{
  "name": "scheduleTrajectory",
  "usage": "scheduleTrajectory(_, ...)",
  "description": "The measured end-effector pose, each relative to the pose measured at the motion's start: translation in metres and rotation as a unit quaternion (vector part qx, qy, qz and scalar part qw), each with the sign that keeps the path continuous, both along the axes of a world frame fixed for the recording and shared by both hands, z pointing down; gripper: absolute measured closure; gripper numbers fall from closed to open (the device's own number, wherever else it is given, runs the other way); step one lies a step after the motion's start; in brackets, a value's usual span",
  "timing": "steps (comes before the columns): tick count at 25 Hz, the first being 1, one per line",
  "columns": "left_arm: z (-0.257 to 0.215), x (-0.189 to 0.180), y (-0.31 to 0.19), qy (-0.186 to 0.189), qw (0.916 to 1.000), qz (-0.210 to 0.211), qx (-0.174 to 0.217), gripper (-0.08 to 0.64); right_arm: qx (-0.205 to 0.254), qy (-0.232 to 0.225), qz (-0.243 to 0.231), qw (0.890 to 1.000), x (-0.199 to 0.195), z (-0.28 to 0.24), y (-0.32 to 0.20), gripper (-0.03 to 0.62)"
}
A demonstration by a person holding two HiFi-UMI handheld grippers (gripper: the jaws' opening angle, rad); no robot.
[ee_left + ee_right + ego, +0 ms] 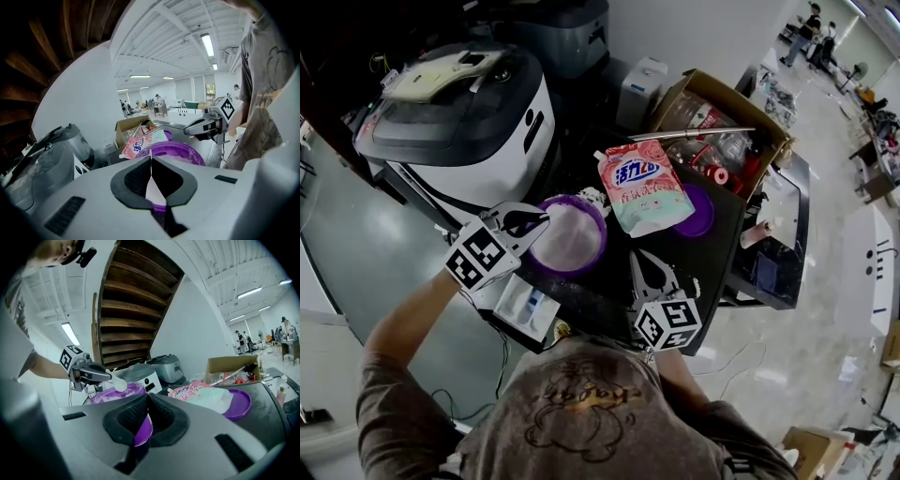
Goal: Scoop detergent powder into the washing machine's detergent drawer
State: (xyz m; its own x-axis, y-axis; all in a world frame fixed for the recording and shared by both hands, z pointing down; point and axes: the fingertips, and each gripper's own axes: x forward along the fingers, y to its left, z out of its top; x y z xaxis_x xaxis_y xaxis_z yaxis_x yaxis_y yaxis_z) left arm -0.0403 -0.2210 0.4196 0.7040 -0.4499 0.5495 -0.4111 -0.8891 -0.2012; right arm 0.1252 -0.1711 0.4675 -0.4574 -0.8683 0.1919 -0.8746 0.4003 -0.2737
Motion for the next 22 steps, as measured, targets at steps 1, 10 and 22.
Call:
scheduleTrajectory(1, 0.003, 0.002, 0.001, -0.006, 1.0, 0.006, -0.005, 0.537, 0.0, 0.0, 0.0, 1.0, 0.0, 0.0, 0.001, 0.59)
scheduleTrajectory(10, 0.024, 0.004, 0.006, -0.054, 0.9952, 0.029, -0.076, 0.537, -0.004, -0.002, 0.006, 1.0, 0.0, 0.005, 0.003, 0.591)
scheduleTrajectory(22, 0.035, -0.003, 0.007, -0.113, 0.9858, 0.029, -0.121, 0.537, -0.003, -0.012, 0.012, 1.0, -0.001, 0.005, 0.001, 0.591)
